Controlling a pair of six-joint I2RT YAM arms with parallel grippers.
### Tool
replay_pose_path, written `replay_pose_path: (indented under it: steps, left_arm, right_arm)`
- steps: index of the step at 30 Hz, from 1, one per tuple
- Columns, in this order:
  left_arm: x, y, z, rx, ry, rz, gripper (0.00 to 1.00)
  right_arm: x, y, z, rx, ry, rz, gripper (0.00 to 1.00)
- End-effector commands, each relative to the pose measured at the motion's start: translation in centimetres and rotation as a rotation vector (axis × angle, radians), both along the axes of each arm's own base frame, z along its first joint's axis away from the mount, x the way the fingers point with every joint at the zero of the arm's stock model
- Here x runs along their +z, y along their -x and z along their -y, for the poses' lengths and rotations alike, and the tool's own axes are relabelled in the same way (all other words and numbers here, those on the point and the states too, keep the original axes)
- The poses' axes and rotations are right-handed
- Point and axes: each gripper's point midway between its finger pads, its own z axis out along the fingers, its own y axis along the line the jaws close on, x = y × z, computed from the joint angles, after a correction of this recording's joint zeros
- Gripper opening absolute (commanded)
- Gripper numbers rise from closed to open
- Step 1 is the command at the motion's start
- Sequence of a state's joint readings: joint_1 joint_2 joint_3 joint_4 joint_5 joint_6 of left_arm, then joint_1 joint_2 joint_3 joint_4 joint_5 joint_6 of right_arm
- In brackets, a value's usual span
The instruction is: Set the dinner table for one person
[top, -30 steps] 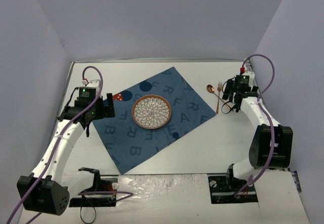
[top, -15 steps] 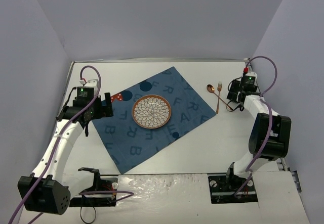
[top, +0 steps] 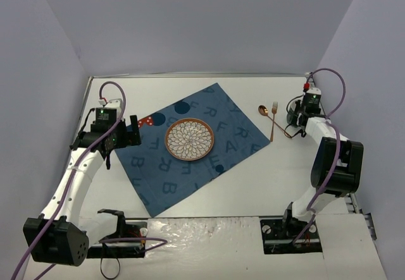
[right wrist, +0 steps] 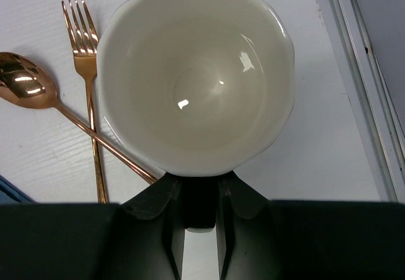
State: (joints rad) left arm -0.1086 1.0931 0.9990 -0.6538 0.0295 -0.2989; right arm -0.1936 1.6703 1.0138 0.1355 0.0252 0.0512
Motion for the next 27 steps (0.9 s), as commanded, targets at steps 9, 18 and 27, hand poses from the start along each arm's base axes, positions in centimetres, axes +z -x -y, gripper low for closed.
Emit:
replay_pose_path:
  steps: [9,18,27]
  left_arm:
    - [0.7,-0.9,0.2,-0.01,0.016,0.04,0.97]
    - [0.8,-1.0,-0.2,0.005,0.023,0.046,0.97]
    - [1.0,-1.1,-0.8,0.026,0.022,0.061,0.97]
  right_arm:
    - [11.2,-3.4,-0.3,0.089,0.113,0.284,0.0]
    - [18.7,-7.1,-9.9,0.452,0.134,0.455,0.0]
    - [20.7,-11.2,-22.6,0.872,0.057,0.523,0.0]
